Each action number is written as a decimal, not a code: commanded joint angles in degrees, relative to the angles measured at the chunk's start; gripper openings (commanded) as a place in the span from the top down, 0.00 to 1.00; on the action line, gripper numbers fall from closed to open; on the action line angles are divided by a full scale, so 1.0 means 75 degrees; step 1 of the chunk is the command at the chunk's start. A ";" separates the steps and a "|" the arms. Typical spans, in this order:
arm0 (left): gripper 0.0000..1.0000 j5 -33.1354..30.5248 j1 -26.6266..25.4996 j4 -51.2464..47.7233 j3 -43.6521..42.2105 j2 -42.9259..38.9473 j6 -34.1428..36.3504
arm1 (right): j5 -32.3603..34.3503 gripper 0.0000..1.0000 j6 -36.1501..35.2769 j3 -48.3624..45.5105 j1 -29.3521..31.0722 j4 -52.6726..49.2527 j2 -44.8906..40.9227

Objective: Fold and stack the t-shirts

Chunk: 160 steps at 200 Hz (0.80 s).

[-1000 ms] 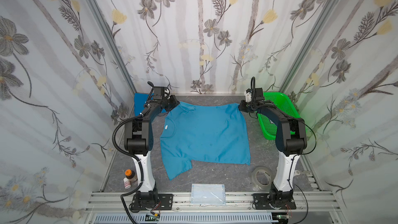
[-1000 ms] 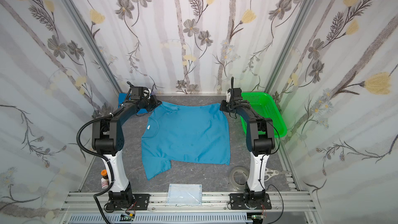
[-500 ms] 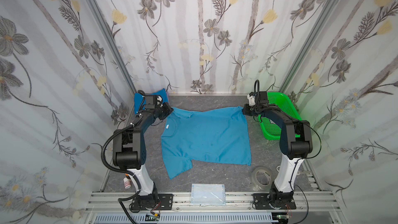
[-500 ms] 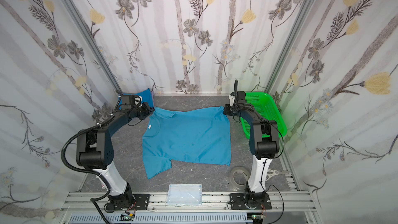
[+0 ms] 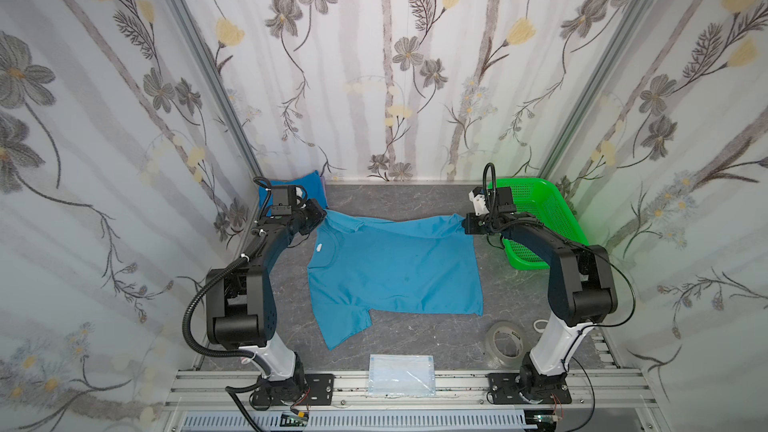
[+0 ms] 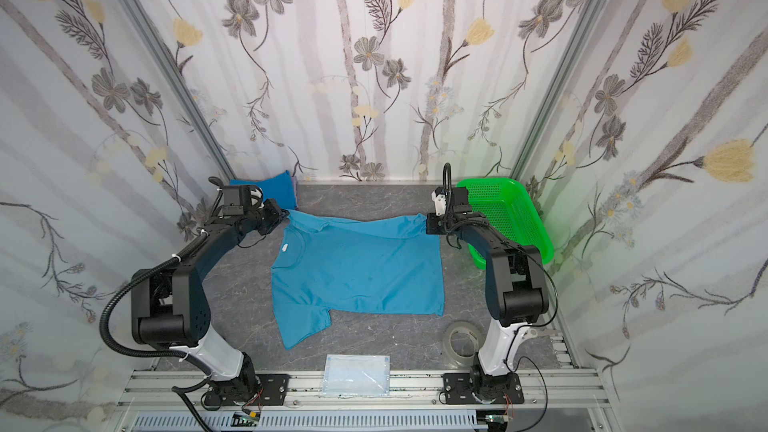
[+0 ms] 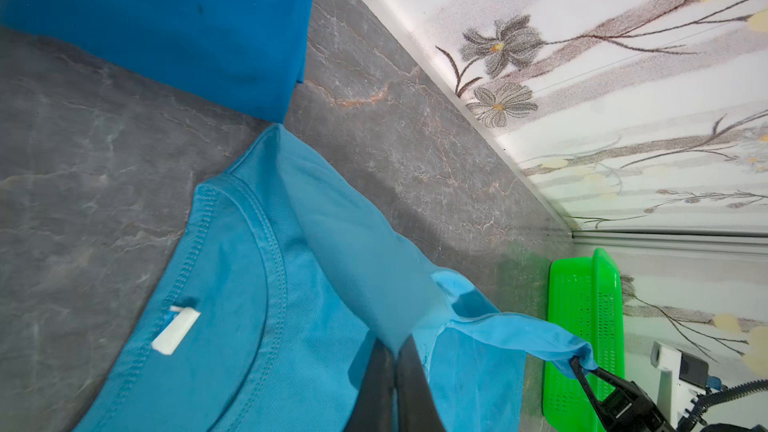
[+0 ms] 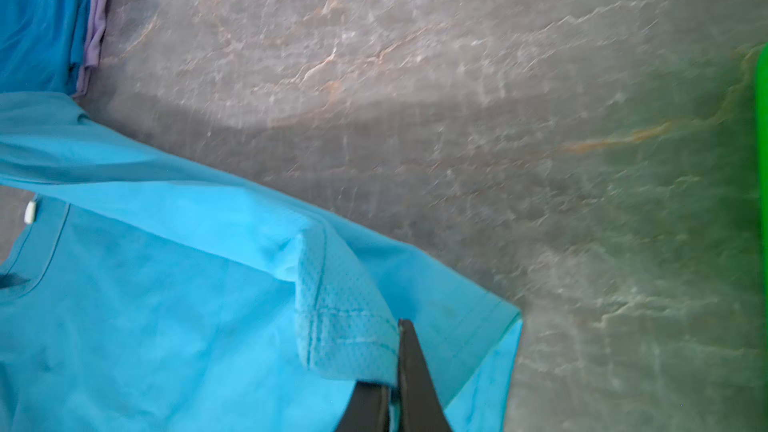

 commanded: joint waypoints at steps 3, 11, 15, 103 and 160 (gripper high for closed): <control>1.00 -0.0401 -0.0017 -0.0453 -0.0690 -0.0450 -0.0276 | 0.0489 0.64 0.0348 -0.1002 0.0201 0.0585 -0.0813; 1.00 -0.0508 -0.0057 -0.0478 -0.1002 -0.0654 -0.0260 | 0.0559 0.45 0.0586 -0.1563 0.0227 0.0822 -0.1217; 1.00 -0.0520 -0.0061 -0.0486 -0.1130 -0.0731 -0.0245 | 0.0632 0.39 0.0692 -0.1783 0.0229 0.0912 -0.1412; 1.00 -0.0606 -0.0205 -0.0787 -0.2712 -0.1877 0.0013 | 0.1114 0.31 0.1447 -0.1391 0.0581 0.0222 -0.1164; 1.00 -0.0380 -0.0176 -0.0706 -0.2580 -0.1699 0.0084 | 0.1402 0.42 0.1468 0.0946 0.0399 -0.0517 0.1217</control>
